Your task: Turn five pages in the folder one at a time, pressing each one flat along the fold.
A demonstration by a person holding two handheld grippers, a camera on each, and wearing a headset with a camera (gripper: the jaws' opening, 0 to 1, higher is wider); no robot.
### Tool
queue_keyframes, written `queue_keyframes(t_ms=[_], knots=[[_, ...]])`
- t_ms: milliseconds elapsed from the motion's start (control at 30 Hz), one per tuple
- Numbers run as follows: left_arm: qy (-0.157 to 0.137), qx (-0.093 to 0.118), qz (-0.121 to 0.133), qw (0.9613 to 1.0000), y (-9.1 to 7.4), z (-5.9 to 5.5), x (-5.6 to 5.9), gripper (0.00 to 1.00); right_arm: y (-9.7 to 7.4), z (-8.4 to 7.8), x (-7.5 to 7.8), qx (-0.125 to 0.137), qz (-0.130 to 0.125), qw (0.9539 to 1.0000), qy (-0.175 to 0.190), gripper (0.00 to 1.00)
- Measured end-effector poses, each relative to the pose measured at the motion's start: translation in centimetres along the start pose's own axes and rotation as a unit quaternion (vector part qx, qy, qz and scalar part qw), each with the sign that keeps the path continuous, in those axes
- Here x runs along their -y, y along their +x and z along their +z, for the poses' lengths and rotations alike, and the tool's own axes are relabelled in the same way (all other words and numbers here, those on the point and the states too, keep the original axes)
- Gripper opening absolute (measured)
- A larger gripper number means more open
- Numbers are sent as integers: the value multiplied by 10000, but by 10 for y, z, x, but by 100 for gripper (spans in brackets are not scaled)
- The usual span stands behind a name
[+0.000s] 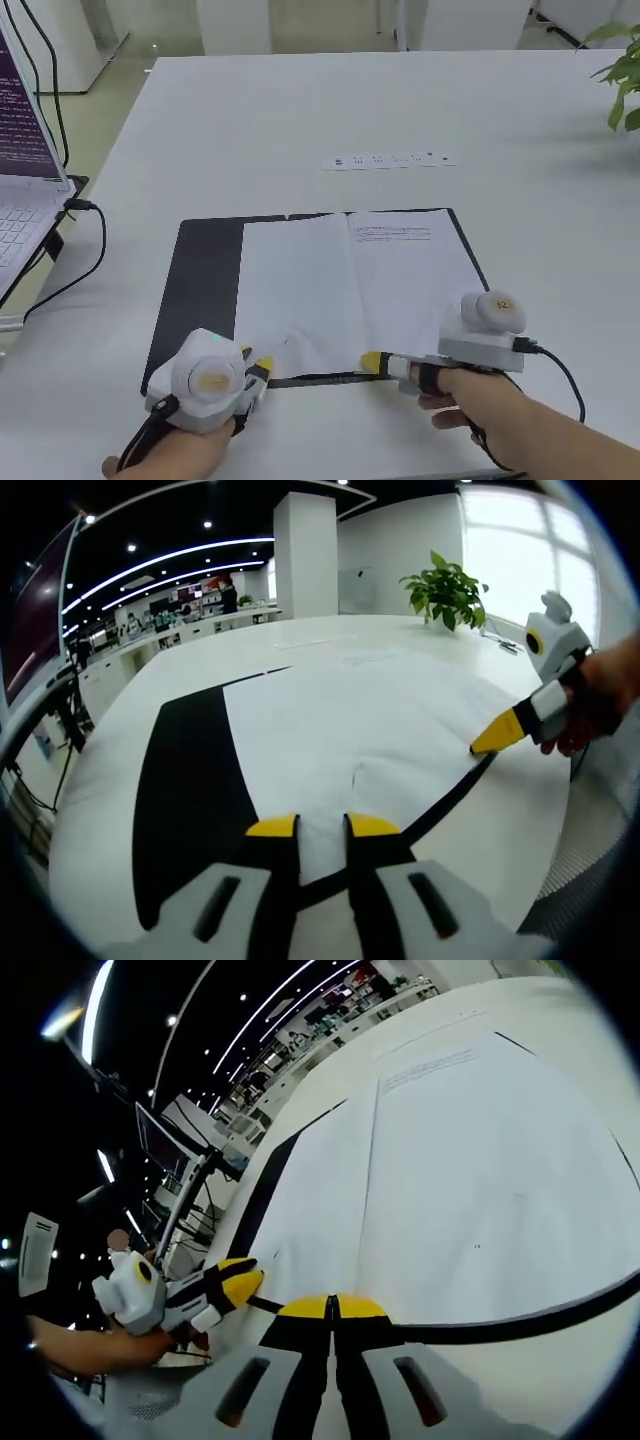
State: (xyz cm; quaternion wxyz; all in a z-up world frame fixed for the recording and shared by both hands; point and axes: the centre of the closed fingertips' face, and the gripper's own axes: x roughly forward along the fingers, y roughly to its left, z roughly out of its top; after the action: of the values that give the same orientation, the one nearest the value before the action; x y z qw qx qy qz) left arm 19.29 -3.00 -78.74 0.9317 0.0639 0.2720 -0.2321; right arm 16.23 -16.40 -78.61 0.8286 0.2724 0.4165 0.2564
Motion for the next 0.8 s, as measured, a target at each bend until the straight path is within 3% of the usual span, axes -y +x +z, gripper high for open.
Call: queue_keyframes(t_ms=[233,367,500,600,667,733,767,800], knots=[[11,-22,0,10000,1,0,0,16,-13,-17,-4,-247,-66,9989,399,0],[-63,-52,47,10000,1,0,0,16,-23,-16,-15,-78,25,9981,606,0],[-205,-179,120,9996,1,2,-1,15,-35,-6,-37,95,224,9980,592,0],[-487,-335,223,9980,3,1,-4,14,-49,8,-53,430,317,9966,630,0],[-978,-437,198,9941,4,3,-3,15,-56,19,-56,761,299,9940,732,0],[-1661,-510,63,9848,4,7,-1,19,-67,24,-61,926,322,9914,862,0],[-1963,-536,-3,9791,3,8,1,21,-70,27,-62,1026,292,9904,879,0],[-2455,-678,-88,9670,0,8,6,21,-77,31,-63,1132,259,9898,825,0]])
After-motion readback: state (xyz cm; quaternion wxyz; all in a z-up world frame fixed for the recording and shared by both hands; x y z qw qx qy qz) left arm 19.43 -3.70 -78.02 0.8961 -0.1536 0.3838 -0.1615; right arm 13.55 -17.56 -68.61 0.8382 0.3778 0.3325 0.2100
